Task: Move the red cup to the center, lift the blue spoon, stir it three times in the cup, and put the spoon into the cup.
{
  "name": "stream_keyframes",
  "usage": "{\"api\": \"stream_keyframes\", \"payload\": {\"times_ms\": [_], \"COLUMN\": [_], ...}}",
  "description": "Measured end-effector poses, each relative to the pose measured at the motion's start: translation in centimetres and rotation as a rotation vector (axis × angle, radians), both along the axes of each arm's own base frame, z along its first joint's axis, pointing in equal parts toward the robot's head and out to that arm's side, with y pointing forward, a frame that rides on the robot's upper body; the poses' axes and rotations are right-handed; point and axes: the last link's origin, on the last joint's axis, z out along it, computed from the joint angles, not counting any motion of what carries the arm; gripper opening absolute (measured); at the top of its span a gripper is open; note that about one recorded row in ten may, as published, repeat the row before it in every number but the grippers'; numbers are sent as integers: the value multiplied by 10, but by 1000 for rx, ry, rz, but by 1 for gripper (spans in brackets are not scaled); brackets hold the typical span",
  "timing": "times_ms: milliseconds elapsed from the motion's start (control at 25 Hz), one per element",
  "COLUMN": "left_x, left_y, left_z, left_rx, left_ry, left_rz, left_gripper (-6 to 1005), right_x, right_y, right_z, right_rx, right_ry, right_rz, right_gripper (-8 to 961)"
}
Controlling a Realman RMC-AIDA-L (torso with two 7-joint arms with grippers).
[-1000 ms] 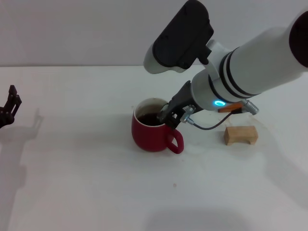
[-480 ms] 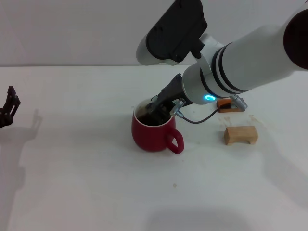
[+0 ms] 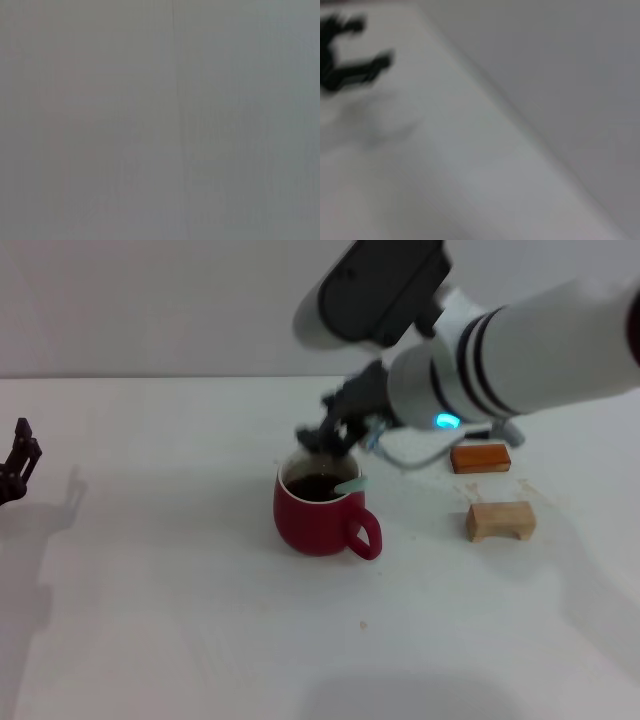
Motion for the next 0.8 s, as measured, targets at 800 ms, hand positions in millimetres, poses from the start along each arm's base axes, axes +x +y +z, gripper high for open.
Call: {"api": "stream_keyframes", "payload": {"times_ms": [800], "left_x": [-11], "left_y": [-9], "left_z": [9], "left_rx": [54], "left_ry": [-37], "left_rz": [44], "left_gripper": [854], "right_x": [143], "right_y": [-75], "right_z": [75], "right_rx": [930], "right_ry": [635], "right_rz": [266], "right_gripper": [523]}}
